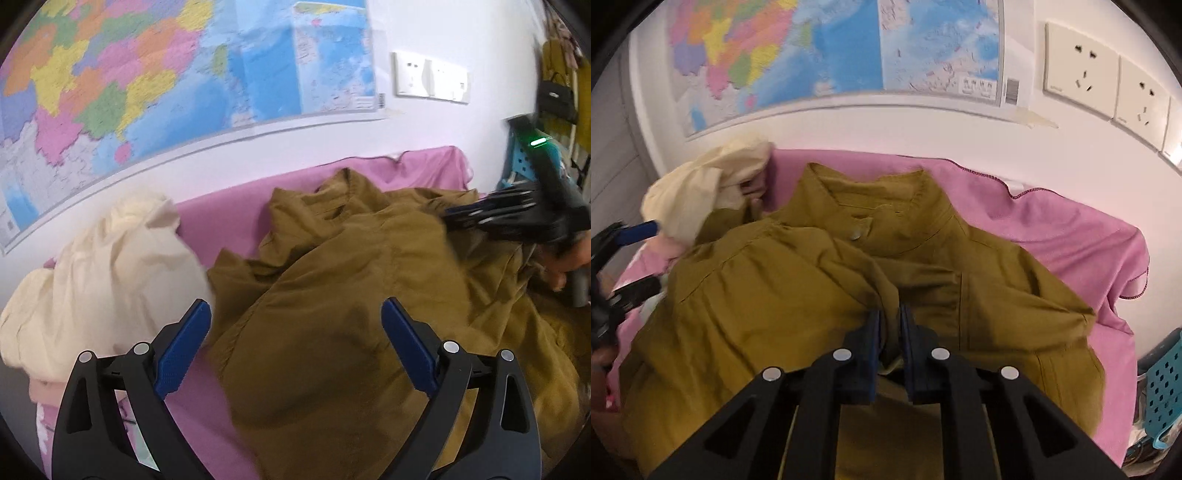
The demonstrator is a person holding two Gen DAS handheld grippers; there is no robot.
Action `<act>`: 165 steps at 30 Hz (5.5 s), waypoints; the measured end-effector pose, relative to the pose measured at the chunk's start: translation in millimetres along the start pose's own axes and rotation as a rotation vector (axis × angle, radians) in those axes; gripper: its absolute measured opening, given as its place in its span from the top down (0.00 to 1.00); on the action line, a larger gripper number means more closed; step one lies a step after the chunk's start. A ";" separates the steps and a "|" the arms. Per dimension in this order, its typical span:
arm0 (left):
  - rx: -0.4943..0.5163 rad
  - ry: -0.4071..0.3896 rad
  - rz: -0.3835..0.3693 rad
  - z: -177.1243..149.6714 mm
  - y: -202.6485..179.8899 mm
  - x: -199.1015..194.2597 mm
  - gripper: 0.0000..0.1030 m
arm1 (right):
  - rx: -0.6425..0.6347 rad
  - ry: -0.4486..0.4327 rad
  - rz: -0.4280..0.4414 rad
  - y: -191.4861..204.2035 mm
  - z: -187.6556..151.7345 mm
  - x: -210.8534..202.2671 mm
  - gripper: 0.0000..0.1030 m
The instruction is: Fold large clothes
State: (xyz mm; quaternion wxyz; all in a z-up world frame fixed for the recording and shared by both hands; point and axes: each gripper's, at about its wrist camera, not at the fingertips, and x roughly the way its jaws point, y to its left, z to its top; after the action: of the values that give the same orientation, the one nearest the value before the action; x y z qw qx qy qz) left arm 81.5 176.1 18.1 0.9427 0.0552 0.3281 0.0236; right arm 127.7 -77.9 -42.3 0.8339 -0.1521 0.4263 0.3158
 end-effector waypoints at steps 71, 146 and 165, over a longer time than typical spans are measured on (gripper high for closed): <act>-0.180 0.239 -0.050 -129.8 33.0 -59.8 0.05 | 0.466 -0.099 0.102 -80.1 -168.6 -160.2 0.32; -0.214 0.348 -0.422 -204.1 -39.3 -123.6 0.05 | 0.531 -0.102 0.279 -23.9 -297.7 -174.5 0.28; -0.407 0.186 -0.294 -162.7 39.3 -159.0 0.93 | 0.385 -0.275 0.477 29.8 -299.5 -252.8 0.93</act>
State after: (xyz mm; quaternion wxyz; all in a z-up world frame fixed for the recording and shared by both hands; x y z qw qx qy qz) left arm -144.5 216.6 -6.0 0.8936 -0.1861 0.4061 -0.0433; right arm -186.4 -312.4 -14.6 0.7996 0.1561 0.3854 0.4333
